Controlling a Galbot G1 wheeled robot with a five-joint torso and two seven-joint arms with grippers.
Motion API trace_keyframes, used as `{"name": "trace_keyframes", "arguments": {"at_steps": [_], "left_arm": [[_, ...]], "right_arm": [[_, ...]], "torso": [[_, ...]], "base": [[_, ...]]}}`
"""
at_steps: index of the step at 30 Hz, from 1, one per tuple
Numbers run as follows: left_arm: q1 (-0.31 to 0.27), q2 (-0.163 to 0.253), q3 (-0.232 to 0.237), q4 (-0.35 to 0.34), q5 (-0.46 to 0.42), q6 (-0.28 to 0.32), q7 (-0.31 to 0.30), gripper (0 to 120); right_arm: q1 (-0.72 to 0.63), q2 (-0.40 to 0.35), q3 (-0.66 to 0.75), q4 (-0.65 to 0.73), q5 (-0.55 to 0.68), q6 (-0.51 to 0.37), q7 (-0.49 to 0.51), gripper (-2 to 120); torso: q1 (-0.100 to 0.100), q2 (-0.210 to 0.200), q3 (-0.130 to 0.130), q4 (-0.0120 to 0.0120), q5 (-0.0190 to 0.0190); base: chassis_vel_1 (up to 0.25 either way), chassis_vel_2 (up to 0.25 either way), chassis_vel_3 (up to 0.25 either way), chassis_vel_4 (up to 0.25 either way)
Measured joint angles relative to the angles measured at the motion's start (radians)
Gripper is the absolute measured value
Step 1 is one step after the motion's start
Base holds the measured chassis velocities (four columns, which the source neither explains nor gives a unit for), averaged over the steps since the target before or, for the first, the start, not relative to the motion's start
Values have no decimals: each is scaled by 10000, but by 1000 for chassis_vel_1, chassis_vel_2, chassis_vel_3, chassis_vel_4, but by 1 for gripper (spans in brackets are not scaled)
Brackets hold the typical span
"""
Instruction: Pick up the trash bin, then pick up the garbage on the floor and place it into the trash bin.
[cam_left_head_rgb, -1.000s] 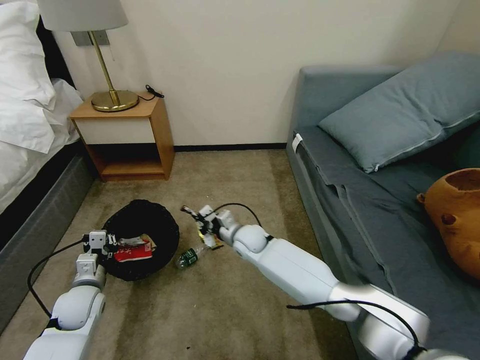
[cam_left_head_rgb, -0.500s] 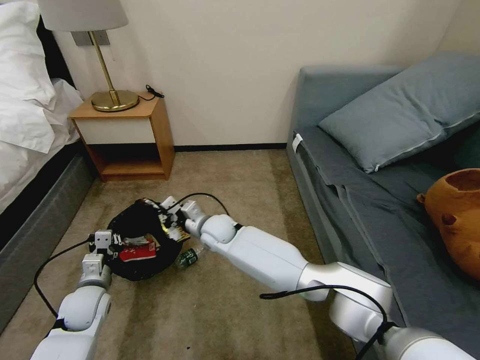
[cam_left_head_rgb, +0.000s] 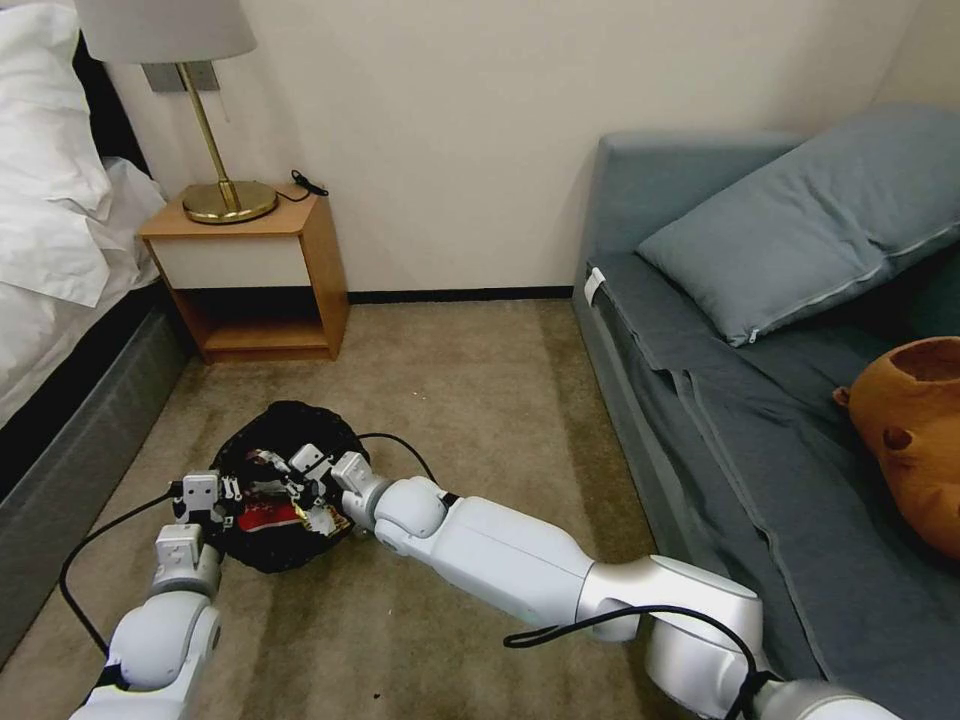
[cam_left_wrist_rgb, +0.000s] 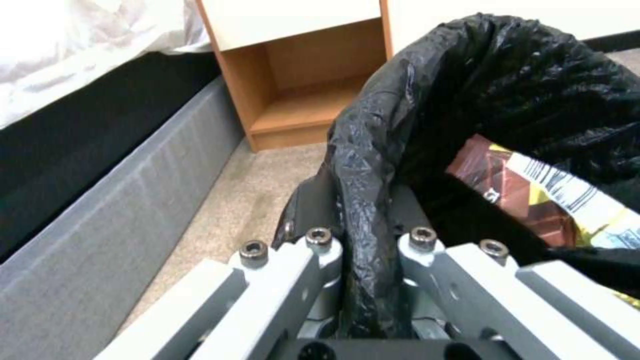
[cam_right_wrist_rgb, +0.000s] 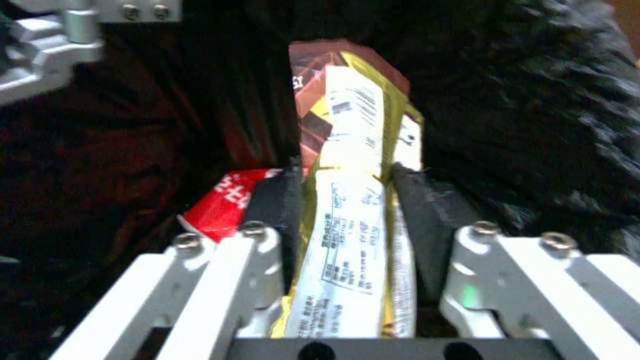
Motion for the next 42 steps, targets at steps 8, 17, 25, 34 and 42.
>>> {"name": "trace_keyframes", "arguments": {"at_steps": [8, 17, 25, 34, 42], "left_arm": [[54, -40, -234, 44, 35, -53, -17, 4], [-86, 172, -953, 400, -52, -146, -10, 4], [-400, 583, -1834, 767, -276, -123, 0, 4], [-354, 763, -2510, 802, -344, -93, 10, 4], [-23, 838, -2912, 636, -399, -90, 25, 4]], "right_arm": [[33, -6, 166, 6, -76, -31, 87, 58], [213, -10, 744, -221, -273, -161, 104, 93], [44, -12, 1337, -1041, -1457, -137, 76, 100], [-311, -11, 2228, -2324, -4665, 213, -809, 100], [-647, -10, 3173, -3715, -7635, 1320, -1629, 100]], "torso": [[0, 0, 0, 0, 1], [0, 0, 0, 0, 0], [0, 0, 1, -1, 0], [0, 0, 0, 0, 0], [0, 0, 0, 1, 1]], "base": [[0, 0, 0, 0], [0, 0, 0, 0], [0, 0, 0, 0], [0, 0, 0, 0], [0, 0, 0, 0]]}}
